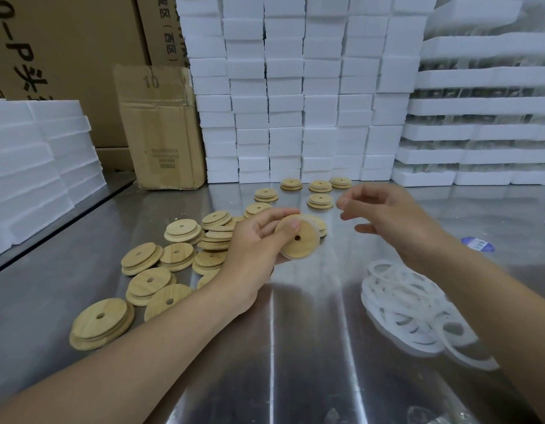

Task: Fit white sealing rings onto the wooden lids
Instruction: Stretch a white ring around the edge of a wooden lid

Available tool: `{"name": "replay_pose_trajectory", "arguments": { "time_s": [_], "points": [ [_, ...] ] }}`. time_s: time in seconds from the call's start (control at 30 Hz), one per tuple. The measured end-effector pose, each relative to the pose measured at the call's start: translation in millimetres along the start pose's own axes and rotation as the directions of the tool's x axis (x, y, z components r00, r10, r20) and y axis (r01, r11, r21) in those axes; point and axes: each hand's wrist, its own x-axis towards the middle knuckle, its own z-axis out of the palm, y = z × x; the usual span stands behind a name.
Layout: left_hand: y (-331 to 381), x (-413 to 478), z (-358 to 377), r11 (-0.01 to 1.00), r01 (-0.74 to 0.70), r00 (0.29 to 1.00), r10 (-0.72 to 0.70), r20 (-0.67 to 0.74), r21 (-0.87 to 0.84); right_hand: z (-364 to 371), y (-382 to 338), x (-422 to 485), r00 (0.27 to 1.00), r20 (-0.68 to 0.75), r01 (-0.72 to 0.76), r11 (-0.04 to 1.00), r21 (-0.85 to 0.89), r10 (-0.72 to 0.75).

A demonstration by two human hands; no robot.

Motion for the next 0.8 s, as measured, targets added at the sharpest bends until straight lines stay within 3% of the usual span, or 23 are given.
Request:
{"name": "replay_pose_trajectory", "arguments": {
  "time_s": [0.2, 0.47, 0.63, 0.8],
  "points": [
    [0, 1, 2, 0.999, -0.014, 1.000, 0.013, -0.019, -0.041, 19, 1, -10, 0.957, 0.287, 0.069, 0.988, -0.141, -0.025],
    [-4, 0, 4, 0.999, -0.054, 0.998, 0.054, 0.012, -0.005, 28, 10, -9, 0.965, 0.211, 0.163, 0.986, -0.022, -0.154],
    [-3, -1, 4, 0.998, -0.069, 0.998, 0.069, 0.002, 0.011, 35, 11, -10, 0.936, 0.187, 0.313, 0.948, -0.058, -0.298],
    [-5, -3, 8, 0.998, -0.070, 0.997, 0.070, -0.010, -0.003, 38, 14, -9, 0.950, 0.134, 0.297, 0.946, -0.127, -0.280]
  ]
}}
